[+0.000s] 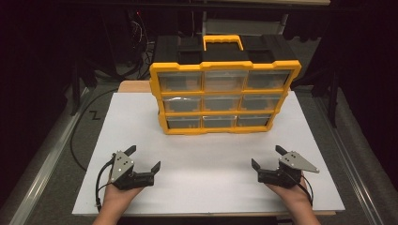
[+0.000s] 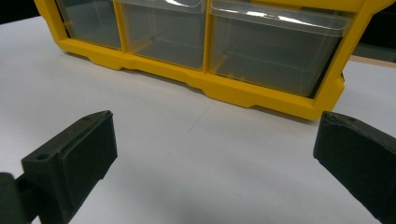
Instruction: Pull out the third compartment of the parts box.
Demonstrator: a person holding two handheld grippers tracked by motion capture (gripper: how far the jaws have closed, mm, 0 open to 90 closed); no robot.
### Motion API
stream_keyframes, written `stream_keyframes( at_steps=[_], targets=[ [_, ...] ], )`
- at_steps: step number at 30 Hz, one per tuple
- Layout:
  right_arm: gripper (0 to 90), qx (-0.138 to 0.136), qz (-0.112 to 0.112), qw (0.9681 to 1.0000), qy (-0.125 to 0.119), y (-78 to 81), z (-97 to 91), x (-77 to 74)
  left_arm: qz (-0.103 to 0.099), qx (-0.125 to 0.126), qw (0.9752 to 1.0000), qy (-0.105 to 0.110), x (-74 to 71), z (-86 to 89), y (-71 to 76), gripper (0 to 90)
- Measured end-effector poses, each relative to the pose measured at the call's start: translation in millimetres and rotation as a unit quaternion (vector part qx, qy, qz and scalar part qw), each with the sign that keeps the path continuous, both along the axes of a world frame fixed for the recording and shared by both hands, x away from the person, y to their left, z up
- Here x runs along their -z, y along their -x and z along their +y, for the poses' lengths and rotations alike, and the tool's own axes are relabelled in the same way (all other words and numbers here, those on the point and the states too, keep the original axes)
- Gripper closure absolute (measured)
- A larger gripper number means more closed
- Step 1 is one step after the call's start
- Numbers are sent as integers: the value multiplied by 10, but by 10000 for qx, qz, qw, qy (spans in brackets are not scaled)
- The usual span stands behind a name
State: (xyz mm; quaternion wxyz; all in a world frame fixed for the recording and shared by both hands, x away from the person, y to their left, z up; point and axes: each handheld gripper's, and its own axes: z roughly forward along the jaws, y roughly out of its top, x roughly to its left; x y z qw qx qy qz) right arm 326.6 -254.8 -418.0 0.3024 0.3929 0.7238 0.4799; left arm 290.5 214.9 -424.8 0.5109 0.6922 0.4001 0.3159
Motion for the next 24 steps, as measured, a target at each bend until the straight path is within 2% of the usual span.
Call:
stream_keyframes(
  at_steps=[7, 14, 20, 24],
  targets=[
    [10, 145, -111, 9998, -4, -10, -30, -9, -29, -35, 10000, 63, 12, 0, -8, 4],
    [10, 265, -48, 9996, 52, -70, -21, -8, 24, 46, 10000, 44, 27, -10, -23, 4],
    [9, 393, -33, 9992, 100, -191, -9, 16, 1, 91, 10000, 35, 35, -26, -29, 4],
    [9, 570, 13, 9983, 78, -312, -2, 28, -24, 74, 10000, -9, 38, -25, -30, 4]
  ],
)
